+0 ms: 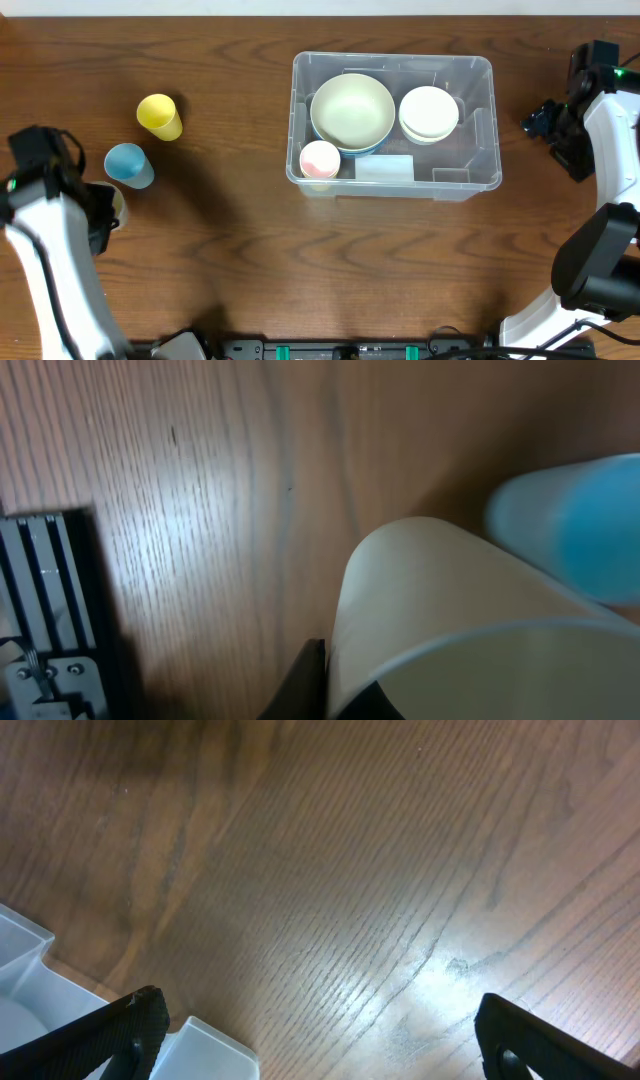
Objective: Pack container
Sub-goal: 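Grasp the cream cup rim with the left gripper, then carry the cream cup and lower it onto the pink cup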
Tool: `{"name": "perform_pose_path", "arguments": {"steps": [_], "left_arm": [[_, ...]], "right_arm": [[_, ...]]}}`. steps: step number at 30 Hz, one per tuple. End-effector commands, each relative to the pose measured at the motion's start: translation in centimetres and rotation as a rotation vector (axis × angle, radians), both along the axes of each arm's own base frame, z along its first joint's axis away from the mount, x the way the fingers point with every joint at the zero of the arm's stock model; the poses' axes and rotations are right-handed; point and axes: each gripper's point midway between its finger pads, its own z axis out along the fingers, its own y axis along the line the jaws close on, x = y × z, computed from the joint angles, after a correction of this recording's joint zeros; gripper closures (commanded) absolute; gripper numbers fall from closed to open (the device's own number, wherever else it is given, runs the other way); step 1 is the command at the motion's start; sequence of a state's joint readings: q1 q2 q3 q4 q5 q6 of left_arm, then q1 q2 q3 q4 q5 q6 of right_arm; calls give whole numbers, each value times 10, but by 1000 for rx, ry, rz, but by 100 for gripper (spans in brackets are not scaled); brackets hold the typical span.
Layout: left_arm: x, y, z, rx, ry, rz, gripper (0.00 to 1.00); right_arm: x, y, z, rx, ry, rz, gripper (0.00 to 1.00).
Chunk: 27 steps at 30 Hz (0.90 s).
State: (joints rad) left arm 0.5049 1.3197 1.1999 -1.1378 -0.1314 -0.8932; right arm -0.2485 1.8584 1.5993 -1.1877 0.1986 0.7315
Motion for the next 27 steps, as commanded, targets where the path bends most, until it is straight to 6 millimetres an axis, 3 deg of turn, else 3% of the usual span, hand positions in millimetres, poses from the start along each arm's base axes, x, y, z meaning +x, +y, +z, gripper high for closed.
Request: {"name": "perform_pose_path", "arguments": {"steps": [1,4,9,13,15,20,27], "left_arm": [[-10,-3,36,81,-124,-5,94],[1,-21,67,110,-286,-162,94],[40,-85,126,118,-617,-611,94],[57,-135,168,169,-814,-889,94],[63,-155,181,207,-862,-1008,94],[73,-215,183,247,-888,-1347,94],[92,-275,135,210,-728,-1587,94]], "right_arm": [[-2,-4,4,-11,-10,-23,1],[-2,-4,4,-11,-10,-23,1],[-2,-4,4,-11,-10,-24,1],[-2,-4,4,-11,-10,-23,1],[-2,-4,4,-11,-10,-23,1],[-2,-4,4,-11,-10,-23,1],[-2,-4,4,-11,-10,-23,1]]}}
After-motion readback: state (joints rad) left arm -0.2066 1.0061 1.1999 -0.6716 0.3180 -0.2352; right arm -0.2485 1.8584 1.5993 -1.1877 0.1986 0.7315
